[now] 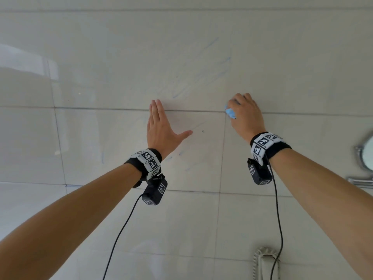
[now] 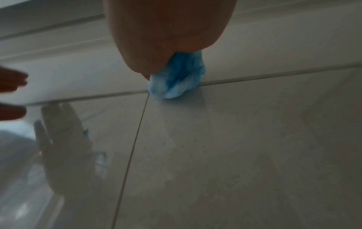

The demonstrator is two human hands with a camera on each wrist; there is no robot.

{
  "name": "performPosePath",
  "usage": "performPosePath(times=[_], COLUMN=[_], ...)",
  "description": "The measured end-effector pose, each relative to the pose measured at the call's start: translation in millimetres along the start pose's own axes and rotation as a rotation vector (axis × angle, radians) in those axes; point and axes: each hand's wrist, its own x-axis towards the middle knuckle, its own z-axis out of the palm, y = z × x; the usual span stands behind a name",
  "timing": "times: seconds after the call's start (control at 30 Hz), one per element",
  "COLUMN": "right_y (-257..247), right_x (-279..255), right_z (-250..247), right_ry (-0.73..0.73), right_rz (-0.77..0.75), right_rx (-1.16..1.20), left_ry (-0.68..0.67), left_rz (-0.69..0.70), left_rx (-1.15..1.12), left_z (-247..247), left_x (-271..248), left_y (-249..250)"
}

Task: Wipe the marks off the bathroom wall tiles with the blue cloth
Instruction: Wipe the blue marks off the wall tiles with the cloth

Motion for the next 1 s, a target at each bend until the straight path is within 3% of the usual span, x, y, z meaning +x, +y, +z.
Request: performPosePath(times=[0.1, 0.2, 0.33, 0.43, 0.7, 0.87, 1.0], right_y=[12.1, 17.6, 24.8, 16.6, -35.5, -64.6, -64.6], right_x=[0.8, 10.5, 15.6, 1.0, -20.8, -32.8, -5.5], right_z=[-20.0, -30.3, -11.3, 15.7, 63.4, 69.0, 55.6], right_ry=[0.167, 0.289, 0.392, 0.433, 0.386, 0.121, 0.279], right_rz=[0.100, 0.187, 0.381, 0.390, 0.329, -0.060, 0.079], right_rx=[0.209, 0.346, 0.420, 0.390, 0.398, 0.334, 0.426], left_ry=[-0.026, -0.050, -0.033, 0.042, 0.152, 0.173, 0.200], left_rz=[0.037, 0.217, 0.367, 0.396, 0.337, 0.236, 0.093], left_rx=[0.026, 0.126, 0.163, 0.123, 0.077, 0.046, 0.011], left_z=[5.3, 12.3, 20.6, 21.4, 1.2, -10.3, -26.8], left_x=[3.2, 5.6, 7.7, 13.4, 31.0, 41.3, 56.1], left_y=[11.2, 19.8, 30.6, 30.9, -0.4, -27.4, -59.7])
